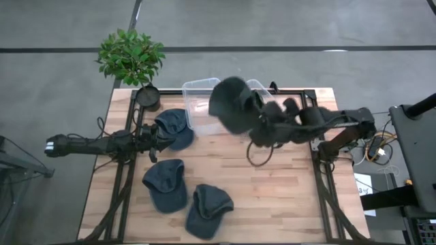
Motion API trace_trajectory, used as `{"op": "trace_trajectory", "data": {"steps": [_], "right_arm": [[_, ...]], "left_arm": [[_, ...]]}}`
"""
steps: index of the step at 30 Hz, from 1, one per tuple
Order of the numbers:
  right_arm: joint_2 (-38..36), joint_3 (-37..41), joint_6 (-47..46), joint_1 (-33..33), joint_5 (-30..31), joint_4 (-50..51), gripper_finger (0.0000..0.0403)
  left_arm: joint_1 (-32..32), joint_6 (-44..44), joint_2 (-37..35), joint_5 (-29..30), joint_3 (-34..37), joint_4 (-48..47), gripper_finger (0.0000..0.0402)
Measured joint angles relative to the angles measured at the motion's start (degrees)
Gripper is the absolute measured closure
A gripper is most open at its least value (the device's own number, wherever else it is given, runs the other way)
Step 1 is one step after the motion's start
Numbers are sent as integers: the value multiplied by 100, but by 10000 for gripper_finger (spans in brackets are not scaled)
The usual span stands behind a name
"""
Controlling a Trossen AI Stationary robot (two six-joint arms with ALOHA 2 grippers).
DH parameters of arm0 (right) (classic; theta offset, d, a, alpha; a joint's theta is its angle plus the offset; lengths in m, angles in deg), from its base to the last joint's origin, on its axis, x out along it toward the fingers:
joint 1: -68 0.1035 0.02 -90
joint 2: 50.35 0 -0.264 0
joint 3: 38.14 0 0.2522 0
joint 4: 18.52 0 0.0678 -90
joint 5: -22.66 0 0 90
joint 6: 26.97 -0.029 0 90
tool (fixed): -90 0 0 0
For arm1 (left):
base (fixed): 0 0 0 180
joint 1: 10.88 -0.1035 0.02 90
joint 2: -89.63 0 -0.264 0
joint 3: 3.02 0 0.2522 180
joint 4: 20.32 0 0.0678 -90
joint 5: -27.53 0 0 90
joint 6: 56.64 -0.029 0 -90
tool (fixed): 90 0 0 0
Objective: Pick & Place hat
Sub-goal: Put the green cap into the right transparent bin
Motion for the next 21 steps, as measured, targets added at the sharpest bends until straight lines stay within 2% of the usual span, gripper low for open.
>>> {"op": "trace_trajectory", "data": {"steps": [4, 8, 13, 21], "right_arm": [[17, -238, 18, -307, 87, 578, 390], [41, -184, 295, -709, 27, 593, 390], [86, 150, 557, -1195, -47, 609, 390], [267, 769, 533, -1967, -612, 601, 390]], "left_arm": [[-2, 1, 0, 0, 0, 1, 401], [-2, 1, 0, 0, 0, 2, 401], [-2, 1, 0, 0, 0, 0, 401], [-2, 1, 0, 0, 0, 0, 401]]}}
